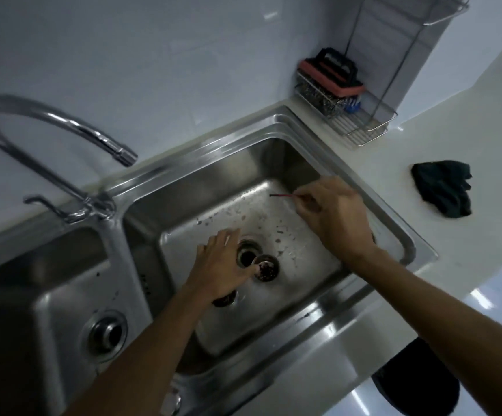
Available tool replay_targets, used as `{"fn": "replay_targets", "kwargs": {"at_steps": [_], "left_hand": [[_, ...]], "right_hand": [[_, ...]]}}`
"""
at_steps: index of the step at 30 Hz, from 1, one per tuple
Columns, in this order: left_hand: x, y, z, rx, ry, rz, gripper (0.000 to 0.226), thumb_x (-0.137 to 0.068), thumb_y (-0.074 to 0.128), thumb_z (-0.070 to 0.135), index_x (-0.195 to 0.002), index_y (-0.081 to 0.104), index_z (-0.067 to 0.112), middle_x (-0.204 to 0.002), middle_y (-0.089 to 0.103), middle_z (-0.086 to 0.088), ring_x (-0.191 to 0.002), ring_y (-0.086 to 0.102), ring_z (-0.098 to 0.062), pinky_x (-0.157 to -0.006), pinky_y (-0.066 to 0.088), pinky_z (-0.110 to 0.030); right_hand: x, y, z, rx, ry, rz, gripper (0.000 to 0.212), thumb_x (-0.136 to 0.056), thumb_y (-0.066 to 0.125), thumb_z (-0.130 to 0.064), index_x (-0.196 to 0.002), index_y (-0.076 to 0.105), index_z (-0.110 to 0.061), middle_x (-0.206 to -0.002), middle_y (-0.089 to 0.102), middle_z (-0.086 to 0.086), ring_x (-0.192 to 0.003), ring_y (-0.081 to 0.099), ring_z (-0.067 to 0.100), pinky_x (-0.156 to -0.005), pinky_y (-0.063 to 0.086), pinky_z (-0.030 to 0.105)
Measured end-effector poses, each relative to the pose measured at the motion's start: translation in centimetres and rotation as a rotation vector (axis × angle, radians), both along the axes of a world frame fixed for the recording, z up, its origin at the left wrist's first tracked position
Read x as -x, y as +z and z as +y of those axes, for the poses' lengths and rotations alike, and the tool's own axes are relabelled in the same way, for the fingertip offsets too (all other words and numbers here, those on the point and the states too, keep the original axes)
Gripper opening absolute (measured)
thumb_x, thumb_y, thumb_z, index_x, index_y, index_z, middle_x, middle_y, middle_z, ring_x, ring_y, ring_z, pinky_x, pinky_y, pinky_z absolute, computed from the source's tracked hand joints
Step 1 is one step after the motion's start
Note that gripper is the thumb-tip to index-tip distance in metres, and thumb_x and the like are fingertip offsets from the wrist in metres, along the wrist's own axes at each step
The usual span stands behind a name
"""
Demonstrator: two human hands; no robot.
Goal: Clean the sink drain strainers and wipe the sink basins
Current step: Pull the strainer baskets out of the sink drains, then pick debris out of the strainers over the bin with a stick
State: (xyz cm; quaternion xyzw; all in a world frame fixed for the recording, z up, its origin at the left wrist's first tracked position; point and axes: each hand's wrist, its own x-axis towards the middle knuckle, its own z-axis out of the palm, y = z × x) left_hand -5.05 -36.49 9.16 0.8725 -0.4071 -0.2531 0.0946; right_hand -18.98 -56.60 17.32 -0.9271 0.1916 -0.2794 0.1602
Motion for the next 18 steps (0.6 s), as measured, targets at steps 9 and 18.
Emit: {"fn": "replay_targets", "kwargs": {"at_steps": [9,18], "left_hand": [[0.7,-5.6,4.5,-0.521,-0.079,0.071,0.126,-0.083,0.082,0.050,-0.165,-0.010,0.024,-0.172,0.000,-0.016,-0.156,0.013,-0.041,-0.125,0.013,-0.057],[1.1,-6.7,4.5,-0.402,-0.034,-0.072,0.092,-0.082,0.077,0.053,-0.152,0.026,0.023,-0.147,0.043,-0.013,-0.130,0.052,-0.036,-0.114,0.037,-0.053]], "right_hand": [[-1.9,-5.7,9.1,-0.424,0.008,0.027,0.015,-0.092,0.074,-0.021,-0.105,0.080,-0.016,-0.093,0.077,-0.002,-0.080,0.069,0.006,-0.076,0.059,0.028],[0.5,-5.7,9.0,-0.694,0.043,0.006,0.024,-0.099,0.063,-0.024,-0.120,0.074,-0.021,-0.110,0.075,-0.010,-0.090,0.073,0.003,-0.080,0.062,0.033]]}}
